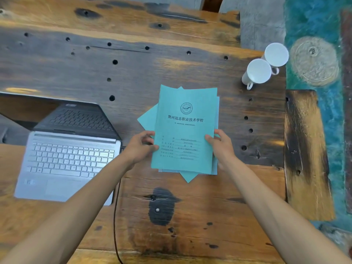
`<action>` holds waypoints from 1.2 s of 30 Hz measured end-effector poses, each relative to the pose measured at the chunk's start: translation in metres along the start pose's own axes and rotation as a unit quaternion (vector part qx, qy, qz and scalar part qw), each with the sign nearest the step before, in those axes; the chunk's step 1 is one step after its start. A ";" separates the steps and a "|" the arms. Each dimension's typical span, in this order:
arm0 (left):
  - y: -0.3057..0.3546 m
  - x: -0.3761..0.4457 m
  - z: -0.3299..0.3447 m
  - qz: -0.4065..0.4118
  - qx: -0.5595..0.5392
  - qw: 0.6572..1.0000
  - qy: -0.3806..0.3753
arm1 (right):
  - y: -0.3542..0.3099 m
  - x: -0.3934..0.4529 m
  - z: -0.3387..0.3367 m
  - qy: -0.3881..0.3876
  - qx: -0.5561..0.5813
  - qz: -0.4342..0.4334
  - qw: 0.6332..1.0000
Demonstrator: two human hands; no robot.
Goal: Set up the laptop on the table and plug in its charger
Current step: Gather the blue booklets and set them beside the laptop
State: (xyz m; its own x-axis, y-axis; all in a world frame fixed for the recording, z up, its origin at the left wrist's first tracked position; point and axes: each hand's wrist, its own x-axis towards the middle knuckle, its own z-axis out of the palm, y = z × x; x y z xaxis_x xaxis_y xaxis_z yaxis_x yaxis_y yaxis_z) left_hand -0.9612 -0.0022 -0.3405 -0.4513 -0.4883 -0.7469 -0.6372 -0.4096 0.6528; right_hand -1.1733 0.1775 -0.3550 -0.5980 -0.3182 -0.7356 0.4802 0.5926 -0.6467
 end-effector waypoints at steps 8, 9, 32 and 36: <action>-0.022 -0.033 0.040 -0.049 -0.055 0.997 -0.035 | -0.055 0.007 -0.016 -0.079 -0.137 -0.116 0.981; -0.026 -0.034 0.046 -0.056 -0.054 0.997 -0.028 | -0.060 0.010 -0.015 -0.090 -0.157 -0.120 0.976; -0.043 -0.025 0.097 -0.111 -0.114 0.967 0.198 | -0.056 0.059 -0.006 -0.028 -0.303 -0.140 0.942; -0.039 -0.018 0.102 -0.137 -0.171 0.951 0.217 | -0.058 0.057 -0.005 -0.037 -0.294 -0.133 0.946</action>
State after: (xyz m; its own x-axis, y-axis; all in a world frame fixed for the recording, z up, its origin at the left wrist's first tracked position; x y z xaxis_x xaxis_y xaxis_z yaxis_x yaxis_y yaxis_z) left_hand -0.9923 0.1009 -0.3652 0.0498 -0.5684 -0.8212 -0.4201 -0.7579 0.4991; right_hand -1.2385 0.1288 -0.3585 -0.5902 -0.5526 -0.5884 -0.1338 0.7859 -0.6038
